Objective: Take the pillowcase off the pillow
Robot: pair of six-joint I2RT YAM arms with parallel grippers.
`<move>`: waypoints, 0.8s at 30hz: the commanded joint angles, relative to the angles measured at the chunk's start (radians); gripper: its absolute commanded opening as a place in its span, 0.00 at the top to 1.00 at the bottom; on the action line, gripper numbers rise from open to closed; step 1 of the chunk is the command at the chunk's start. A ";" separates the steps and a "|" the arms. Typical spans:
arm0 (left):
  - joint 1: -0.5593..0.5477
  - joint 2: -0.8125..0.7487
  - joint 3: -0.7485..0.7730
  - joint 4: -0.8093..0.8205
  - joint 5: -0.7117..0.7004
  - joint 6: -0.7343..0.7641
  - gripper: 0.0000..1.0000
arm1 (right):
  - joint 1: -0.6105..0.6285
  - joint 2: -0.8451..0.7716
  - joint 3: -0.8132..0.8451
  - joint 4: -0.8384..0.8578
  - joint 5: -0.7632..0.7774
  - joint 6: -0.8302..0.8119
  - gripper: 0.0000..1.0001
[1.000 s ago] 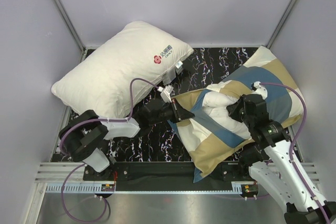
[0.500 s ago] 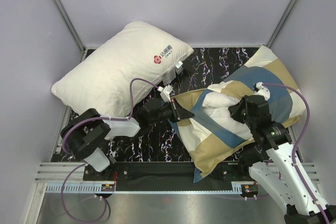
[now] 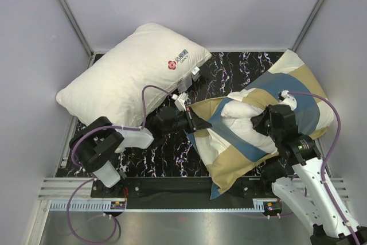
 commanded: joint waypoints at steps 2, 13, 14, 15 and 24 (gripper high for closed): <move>0.145 0.072 -0.079 -0.235 -0.251 0.098 1.00 | -0.034 -0.074 0.115 -0.126 0.305 -0.073 1.00; 0.162 0.108 -0.076 -0.231 -0.254 0.094 1.00 | -0.034 -0.083 0.145 -0.141 0.311 -0.072 1.00; 0.166 0.112 -0.075 -0.232 -0.252 0.094 1.00 | -0.034 -0.086 0.147 -0.144 0.305 -0.073 1.00; 0.170 0.115 -0.072 -0.237 -0.252 0.097 1.00 | -0.034 -0.088 0.153 -0.146 0.302 -0.070 0.99; 0.209 0.150 0.000 -0.304 -0.268 0.136 1.00 | -0.034 -0.128 0.239 -0.166 0.242 -0.063 1.00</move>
